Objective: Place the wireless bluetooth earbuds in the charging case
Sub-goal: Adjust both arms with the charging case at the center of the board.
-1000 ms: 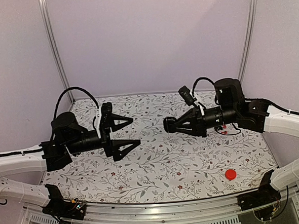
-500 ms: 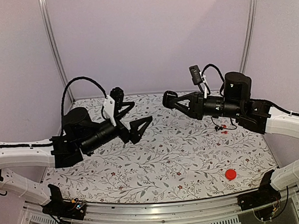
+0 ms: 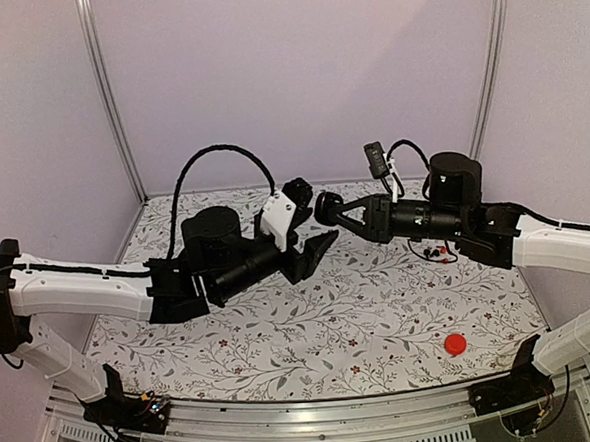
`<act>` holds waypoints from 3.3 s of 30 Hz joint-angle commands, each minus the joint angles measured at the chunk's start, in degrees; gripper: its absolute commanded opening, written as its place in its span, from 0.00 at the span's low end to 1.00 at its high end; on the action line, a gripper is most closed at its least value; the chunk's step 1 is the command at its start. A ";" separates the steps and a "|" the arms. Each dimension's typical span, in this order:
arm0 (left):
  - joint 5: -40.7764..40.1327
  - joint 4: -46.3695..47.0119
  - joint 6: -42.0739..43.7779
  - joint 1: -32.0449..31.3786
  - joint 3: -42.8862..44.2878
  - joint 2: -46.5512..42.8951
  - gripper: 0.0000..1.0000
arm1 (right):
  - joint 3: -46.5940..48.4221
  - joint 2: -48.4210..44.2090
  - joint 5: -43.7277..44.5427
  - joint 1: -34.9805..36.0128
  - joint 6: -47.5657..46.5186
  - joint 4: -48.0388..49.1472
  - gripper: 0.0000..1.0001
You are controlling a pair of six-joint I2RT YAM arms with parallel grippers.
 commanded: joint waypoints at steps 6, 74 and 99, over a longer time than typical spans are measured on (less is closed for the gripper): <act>-1.22 -1.13 2.26 -1.47 3.65 2.93 0.49 | -1.35 0.62 0.96 0.81 1.20 2.59 0.12; 8.85 -6.13 21.84 -2.37 -5.48 -6.08 0.31 | -0.48 0.24 -14.53 1.49 -5.14 -9.85 0.33; 11.20 -8.17 20.84 -2.81 -6.03 -7.63 0.67 | -0.35 -0.07 -18.84 -0.05 -7.97 -9.90 0.15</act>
